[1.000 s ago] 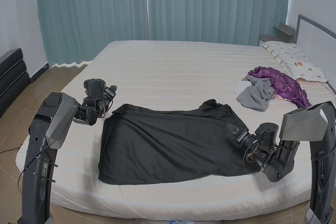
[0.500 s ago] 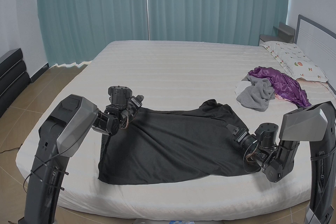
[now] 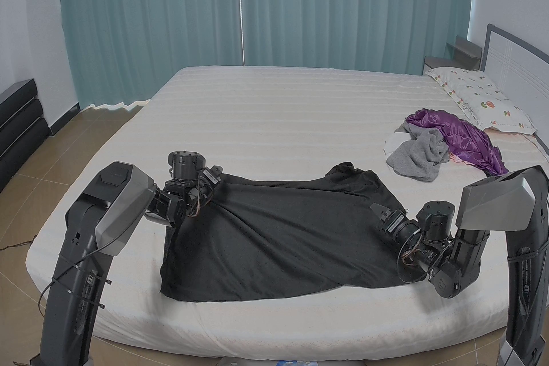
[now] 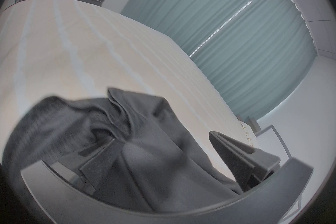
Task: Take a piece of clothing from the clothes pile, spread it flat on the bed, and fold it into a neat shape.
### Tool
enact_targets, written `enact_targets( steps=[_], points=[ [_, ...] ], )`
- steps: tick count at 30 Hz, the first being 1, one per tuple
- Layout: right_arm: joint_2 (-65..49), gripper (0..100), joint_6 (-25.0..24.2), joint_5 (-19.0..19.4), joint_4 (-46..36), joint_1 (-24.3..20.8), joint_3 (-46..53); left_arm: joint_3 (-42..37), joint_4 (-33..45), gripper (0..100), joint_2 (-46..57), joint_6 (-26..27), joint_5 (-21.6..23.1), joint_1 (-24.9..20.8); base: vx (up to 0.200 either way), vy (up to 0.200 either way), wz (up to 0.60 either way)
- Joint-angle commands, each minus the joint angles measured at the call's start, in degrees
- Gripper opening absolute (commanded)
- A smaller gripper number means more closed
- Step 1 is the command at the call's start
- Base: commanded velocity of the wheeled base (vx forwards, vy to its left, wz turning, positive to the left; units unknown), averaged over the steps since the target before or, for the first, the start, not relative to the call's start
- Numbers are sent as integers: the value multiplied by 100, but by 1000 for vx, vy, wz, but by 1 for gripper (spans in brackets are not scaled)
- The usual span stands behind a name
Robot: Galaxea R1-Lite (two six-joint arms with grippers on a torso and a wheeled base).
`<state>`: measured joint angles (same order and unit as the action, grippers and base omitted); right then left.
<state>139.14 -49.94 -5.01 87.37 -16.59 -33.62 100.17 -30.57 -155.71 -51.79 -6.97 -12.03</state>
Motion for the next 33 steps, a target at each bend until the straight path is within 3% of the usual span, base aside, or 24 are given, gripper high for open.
enact_targets(
  steps=[1,9,19,28,33],
  points=[
    [-1,100,2,0,8,-2,-4,178,8,100,-91,63,3,439,0,0,0],
    [8,100,2,0,8,7,-4,345,8,100,-73,239,-23,975,0,0,0],
    [-1,100,2,0,8,7,-4,178,16,100,322,309,-32,1150,0,0,0],
    [-98,100,2,-18,8,42,5,-1237,-98,100,1438,265,126,1080,0,0,0],
    [-186,100,11,-18,8,68,22,-3126,-1047,100,2326,63,442,957,0,0,0]
  ],
)
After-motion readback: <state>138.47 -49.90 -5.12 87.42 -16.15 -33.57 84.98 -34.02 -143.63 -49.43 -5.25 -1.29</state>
